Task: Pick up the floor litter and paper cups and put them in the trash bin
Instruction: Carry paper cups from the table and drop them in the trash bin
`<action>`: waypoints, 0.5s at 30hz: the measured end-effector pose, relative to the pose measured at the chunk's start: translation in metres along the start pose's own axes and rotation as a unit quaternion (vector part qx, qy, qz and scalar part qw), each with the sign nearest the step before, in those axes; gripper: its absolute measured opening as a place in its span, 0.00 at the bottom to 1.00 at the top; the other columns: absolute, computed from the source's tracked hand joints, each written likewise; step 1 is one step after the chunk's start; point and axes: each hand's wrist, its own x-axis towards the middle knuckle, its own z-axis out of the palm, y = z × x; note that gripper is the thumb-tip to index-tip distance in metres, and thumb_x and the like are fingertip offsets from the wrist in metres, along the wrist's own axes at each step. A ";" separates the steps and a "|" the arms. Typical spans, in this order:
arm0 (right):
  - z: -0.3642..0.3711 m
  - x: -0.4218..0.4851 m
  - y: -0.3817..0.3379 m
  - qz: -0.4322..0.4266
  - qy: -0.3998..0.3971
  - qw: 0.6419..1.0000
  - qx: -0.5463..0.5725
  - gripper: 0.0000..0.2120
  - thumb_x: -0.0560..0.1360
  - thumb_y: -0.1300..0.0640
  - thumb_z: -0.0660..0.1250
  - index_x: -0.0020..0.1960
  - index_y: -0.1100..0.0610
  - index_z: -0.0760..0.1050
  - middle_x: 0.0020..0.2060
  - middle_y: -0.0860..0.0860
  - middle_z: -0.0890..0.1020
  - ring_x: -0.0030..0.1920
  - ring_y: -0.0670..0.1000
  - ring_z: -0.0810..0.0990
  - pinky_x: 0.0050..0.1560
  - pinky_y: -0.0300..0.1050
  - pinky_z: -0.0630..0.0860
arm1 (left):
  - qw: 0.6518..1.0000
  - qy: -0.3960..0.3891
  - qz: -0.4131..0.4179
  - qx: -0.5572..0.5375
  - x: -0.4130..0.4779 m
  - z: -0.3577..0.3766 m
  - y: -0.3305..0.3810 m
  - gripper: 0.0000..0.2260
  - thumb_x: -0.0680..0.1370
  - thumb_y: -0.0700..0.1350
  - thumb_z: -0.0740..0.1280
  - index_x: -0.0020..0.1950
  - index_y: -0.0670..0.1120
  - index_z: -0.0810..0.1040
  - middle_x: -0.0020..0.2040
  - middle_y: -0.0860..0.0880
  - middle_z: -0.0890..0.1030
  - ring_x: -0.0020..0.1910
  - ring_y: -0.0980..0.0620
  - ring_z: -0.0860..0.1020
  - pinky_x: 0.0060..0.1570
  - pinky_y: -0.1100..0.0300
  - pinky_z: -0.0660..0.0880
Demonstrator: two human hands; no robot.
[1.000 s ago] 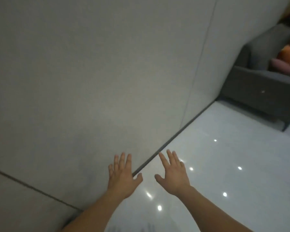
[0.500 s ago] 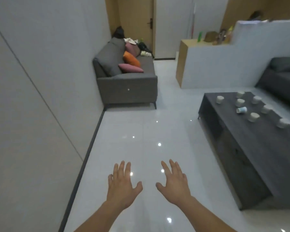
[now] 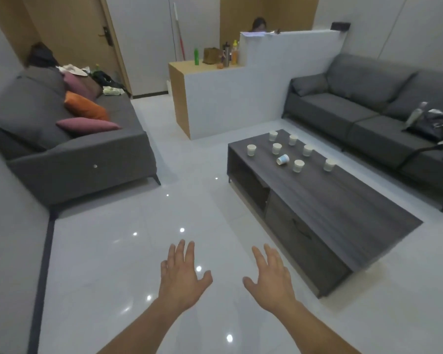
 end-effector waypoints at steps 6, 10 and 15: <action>-0.016 0.068 0.040 0.073 0.015 0.997 0.031 0.39 0.76 0.38 0.60 0.79 0.45 0.44 0.79 0.49 0.43 0.78 0.53 0.42 0.76 0.55 0.51 | 0.996 -0.044 0.075 0.007 0.094 0.020 0.055 0.38 0.75 0.65 0.56 0.78 0.51 0.43 0.79 0.50 0.41 0.77 0.48 0.39 0.74 0.47 0.46; -0.038 0.135 0.076 0.089 0.019 0.995 0.040 0.38 0.77 0.39 0.60 0.79 0.46 0.44 0.79 0.49 0.43 0.78 0.53 0.41 0.76 0.56 0.50 | 0.994 -0.053 0.101 0.000 0.159 0.034 0.112 0.39 0.75 0.64 0.57 0.78 0.51 0.43 0.79 0.50 0.41 0.77 0.48 0.39 0.74 0.47 0.47; -0.080 0.222 0.117 0.078 0.032 0.995 0.054 0.39 0.76 0.39 0.60 0.80 0.47 0.44 0.79 0.49 0.42 0.78 0.53 0.41 0.76 0.58 0.51 | 0.994 -0.039 0.104 0.007 0.238 0.034 0.174 0.39 0.74 0.64 0.57 0.78 0.52 0.44 0.79 0.51 0.42 0.77 0.48 0.41 0.74 0.47 0.48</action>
